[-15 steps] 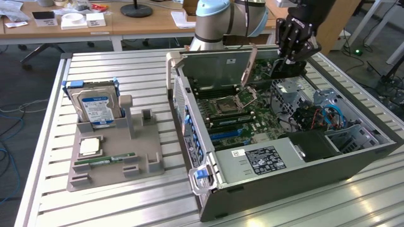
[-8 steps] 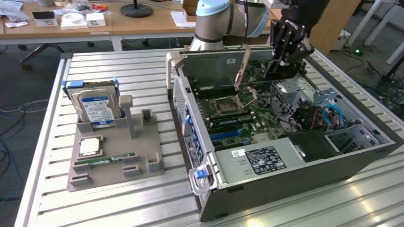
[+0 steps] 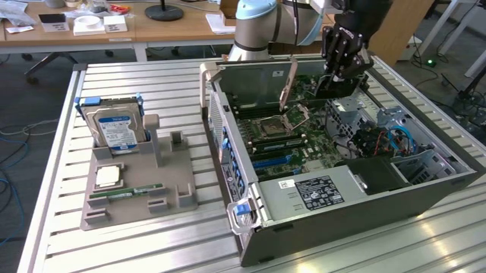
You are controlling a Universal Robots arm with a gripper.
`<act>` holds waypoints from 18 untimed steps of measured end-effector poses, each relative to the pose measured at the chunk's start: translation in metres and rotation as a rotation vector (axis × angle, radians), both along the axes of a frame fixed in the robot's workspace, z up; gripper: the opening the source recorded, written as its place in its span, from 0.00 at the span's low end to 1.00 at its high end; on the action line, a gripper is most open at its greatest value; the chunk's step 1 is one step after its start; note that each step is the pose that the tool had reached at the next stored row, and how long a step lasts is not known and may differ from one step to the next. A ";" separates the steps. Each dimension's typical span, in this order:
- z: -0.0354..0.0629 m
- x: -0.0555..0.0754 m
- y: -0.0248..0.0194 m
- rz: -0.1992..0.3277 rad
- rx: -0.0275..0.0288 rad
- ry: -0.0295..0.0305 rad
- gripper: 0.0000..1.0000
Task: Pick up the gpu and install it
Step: 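Insert the gpu into the slot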
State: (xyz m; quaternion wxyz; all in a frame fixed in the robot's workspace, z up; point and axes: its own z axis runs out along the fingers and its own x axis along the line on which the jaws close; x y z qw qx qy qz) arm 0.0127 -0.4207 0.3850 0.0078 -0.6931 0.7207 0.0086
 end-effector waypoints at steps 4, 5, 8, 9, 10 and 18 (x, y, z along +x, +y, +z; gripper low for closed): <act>-0.0072 -0.004 0.0000 0.000 -0.0001 0.0001 0.26; -0.0090 -0.004 0.0000 0.000 -0.0002 0.0001 0.26; -0.0120 -0.005 0.0000 0.000 -0.0002 0.0001 0.26; -0.0120 -0.005 0.0000 0.000 -0.0003 0.0001 0.26; -0.0120 -0.005 0.0000 0.000 -0.0004 0.0001 0.26; -0.0121 -0.005 0.0000 0.000 -0.0002 0.0000 0.26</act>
